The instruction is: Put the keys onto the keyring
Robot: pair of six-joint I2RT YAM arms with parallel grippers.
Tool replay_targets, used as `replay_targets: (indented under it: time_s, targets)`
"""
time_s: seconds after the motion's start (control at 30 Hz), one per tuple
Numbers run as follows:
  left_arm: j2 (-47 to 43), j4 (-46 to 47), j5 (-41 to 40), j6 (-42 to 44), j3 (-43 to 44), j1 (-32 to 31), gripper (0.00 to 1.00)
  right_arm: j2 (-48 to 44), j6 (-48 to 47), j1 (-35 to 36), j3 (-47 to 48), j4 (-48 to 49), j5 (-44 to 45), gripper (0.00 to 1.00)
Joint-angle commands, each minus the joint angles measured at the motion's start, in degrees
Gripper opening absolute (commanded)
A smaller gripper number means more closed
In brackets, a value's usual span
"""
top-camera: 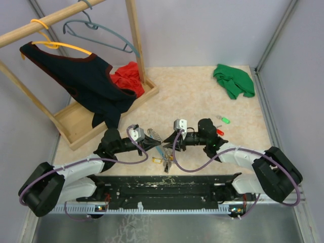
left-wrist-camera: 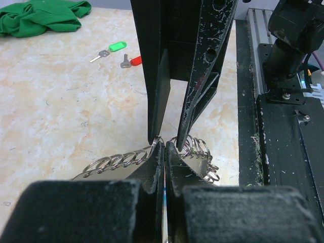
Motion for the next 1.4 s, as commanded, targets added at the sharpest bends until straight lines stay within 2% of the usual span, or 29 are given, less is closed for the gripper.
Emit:
replay_targets:
  time_s: [0.0,0.2,0.33,0.5,0.63,0.7,0.83,0.97,1.17,1.37]
  targets:
    - [0.2,4.5,1.5,-0.7,0.6,-0.2,0.0,0.8,0.9,0.6,2.3,4.9,-2.1,0.27]
    - [0.3,4.9,2.1,-0.9,0.7,-0.2,0.0,1.2,1.6,0.7,2.5,5.6,-0.9,0.26]
    - [-0.5,4.7,1.9,-0.9,0.2,-0.2,0.0,-0.1,0.1,0.3,3.2,-0.1,3.4,0.22]
    - [-1.0,4.1,1.7,-0.5,-0.1,-0.2,0.0,-1.2,0.7,-0.4,3.3,-2.2,3.7,0.2]
    - [-1.0,3.9,2.3,-0.3,0.1,-0.2,0.0,-1.3,3.1,-1.0,4.2,-4.3,7.3,0.12]
    - [-0.9,3.8,2.4,-0.3,0.2,-0.2,0.0,-1.3,3.6,-1.2,4.2,-3.9,6.2,0.13]
    - [-0.9,3.8,2.2,-0.3,0.3,-0.2,0.0,-1.3,3.5,-1.2,3.6,-2.7,3.4,0.27]
    - [-0.5,3.8,2.3,-0.4,0.6,-0.2,0.0,-0.6,3.8,-1.2,3.6,-1.3,0.9,0.32]
    - [0.2,4.2,3.8,-0.7,0.9,-0.2,0.0,0.5,6.2,-1.2,3.9,2.5,1.2,0.32]
    - [0.9,4.2,6.3,-0.7,1.2,-0.2,0.0,1.6,8.5,-1.2,4.5,4.1,4.6,0.27]
